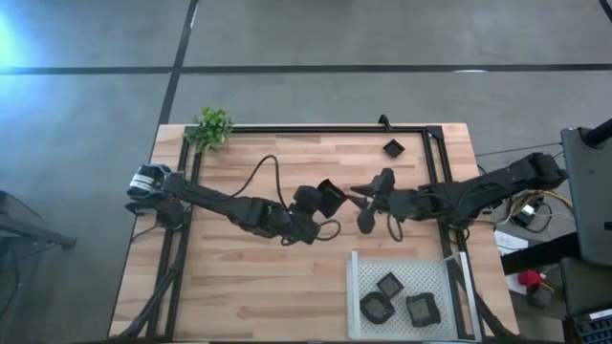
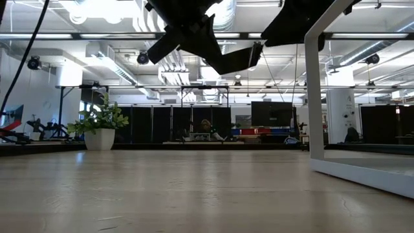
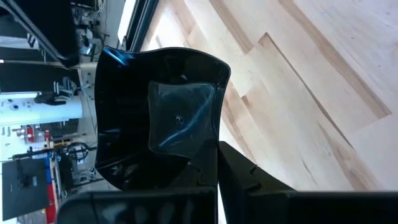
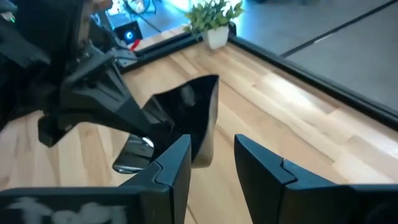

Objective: Pick & Place Mini shaped plates
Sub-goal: Stack the distorted square plate on top of the other distorted square plate on the shelf

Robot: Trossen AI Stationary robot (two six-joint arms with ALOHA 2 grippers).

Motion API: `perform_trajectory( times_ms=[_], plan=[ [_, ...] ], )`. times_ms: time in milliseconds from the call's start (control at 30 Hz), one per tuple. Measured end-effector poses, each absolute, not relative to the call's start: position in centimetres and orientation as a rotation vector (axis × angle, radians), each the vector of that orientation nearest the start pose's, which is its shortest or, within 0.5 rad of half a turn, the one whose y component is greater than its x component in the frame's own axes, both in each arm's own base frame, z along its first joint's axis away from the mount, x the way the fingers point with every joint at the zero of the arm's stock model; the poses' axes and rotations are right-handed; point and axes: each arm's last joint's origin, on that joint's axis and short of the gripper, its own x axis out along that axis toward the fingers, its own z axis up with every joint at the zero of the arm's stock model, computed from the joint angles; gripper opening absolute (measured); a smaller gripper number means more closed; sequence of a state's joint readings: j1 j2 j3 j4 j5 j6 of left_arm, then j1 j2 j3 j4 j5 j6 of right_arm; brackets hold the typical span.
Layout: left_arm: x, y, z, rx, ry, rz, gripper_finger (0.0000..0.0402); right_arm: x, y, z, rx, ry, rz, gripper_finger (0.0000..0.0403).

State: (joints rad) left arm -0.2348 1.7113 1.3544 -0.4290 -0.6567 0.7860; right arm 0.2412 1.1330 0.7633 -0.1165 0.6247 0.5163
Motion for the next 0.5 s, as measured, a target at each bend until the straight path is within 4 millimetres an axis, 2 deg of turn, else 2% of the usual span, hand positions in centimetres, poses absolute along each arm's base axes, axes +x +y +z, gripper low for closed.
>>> perform_trajectory(
  times_ms=[500],
  plan=[
    [36.6, -7.1, 26.8, 1.089, 0.863, 0.104, 0.0000, 25.6, 3.4, 25.1, 0.297, 0.424, -0.468, 0.0104]
  ],
)
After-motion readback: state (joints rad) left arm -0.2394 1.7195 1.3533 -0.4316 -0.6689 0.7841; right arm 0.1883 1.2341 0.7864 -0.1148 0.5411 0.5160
